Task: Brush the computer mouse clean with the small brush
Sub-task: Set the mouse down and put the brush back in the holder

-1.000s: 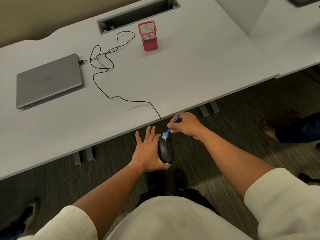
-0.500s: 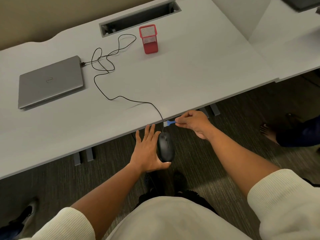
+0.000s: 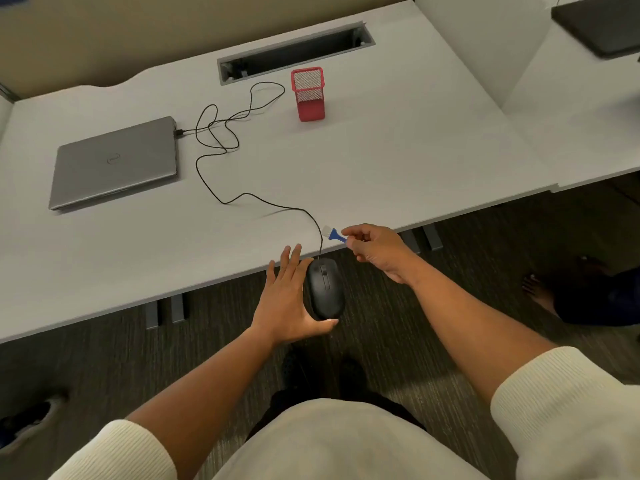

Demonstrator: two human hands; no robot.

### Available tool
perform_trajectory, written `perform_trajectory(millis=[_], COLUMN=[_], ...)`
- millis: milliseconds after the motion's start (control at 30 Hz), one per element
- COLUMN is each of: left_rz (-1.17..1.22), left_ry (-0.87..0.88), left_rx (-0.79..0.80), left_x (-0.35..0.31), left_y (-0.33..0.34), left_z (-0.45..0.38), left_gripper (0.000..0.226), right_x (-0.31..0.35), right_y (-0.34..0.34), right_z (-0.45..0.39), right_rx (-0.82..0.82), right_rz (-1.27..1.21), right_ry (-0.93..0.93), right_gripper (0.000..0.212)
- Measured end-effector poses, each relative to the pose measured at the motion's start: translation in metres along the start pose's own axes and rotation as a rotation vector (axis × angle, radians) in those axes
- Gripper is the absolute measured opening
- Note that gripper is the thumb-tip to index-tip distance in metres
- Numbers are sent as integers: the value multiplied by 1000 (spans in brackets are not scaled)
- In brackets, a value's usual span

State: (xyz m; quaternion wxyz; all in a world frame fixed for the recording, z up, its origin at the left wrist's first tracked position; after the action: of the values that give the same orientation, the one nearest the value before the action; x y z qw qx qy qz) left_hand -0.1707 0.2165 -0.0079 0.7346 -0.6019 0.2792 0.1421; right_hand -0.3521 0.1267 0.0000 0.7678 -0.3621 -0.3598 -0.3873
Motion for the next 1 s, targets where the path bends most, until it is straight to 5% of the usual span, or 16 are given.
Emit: perform_trajectory(millis=[233,1000], left_rz=[50,186], left_ry=[-64,-126], left_rx=[-64,-222], left_x=[2,88], left_y=[-21,-135], left_z=[-8,-100], left_gripper=[127,124], right_x=[18,115], right_y=[0,46], right_z=[-10,-98], right_rx=[-52,-133], right_rz=[192,139], right_ry=[-74,-84], right_gripper=[33,18])
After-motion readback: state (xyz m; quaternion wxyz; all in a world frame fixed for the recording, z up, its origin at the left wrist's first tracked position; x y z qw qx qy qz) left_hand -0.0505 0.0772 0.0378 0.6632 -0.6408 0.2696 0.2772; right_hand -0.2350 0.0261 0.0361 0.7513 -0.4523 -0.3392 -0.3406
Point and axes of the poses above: each hand's wrist, its own z-axis away from the middle knuckle, its own y-axis out of the palm, x = y × z, the point moved 7 cm from there along -z, towards the middle knuckle, and after that the axes turned 12 degrees about z, right-handed, at the moved point
